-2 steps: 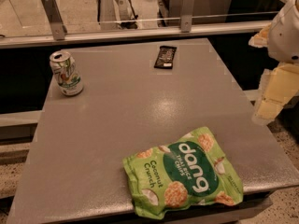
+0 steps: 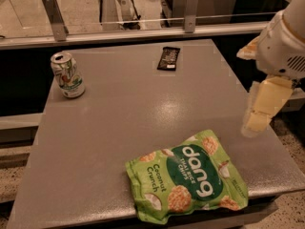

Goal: Move green rice chip bag near 7up can

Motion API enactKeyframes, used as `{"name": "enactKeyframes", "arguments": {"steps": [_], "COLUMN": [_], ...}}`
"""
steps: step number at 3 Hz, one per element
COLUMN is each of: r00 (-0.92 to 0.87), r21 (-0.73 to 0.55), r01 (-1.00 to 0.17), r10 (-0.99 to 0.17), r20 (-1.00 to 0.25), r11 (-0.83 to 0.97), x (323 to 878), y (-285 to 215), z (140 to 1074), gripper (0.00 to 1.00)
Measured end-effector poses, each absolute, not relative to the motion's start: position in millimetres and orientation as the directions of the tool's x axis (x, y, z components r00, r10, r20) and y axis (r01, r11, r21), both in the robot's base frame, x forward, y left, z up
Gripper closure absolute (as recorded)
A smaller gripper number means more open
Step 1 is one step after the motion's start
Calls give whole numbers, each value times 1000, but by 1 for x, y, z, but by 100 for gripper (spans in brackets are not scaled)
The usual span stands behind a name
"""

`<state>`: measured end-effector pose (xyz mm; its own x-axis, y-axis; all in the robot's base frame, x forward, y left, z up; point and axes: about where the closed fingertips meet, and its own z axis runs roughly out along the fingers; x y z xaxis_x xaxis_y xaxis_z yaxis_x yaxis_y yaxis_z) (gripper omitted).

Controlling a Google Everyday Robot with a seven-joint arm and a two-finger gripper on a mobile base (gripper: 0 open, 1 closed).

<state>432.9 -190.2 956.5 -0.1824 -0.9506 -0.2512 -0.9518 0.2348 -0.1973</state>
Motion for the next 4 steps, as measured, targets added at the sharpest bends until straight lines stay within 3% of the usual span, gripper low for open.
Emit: {"name": "enactKeyframes", "arguments": {"steps": [2,4], "r00": [-72,-23], "r21": [-2,81], "r01": [-997,-996], "r10": [-897,-852], "r20": [-436,-522], "r11": [81,-22], "x": [392,350], "y": [-87,-40], "z": [923,899], "gripper": [0,0]}}
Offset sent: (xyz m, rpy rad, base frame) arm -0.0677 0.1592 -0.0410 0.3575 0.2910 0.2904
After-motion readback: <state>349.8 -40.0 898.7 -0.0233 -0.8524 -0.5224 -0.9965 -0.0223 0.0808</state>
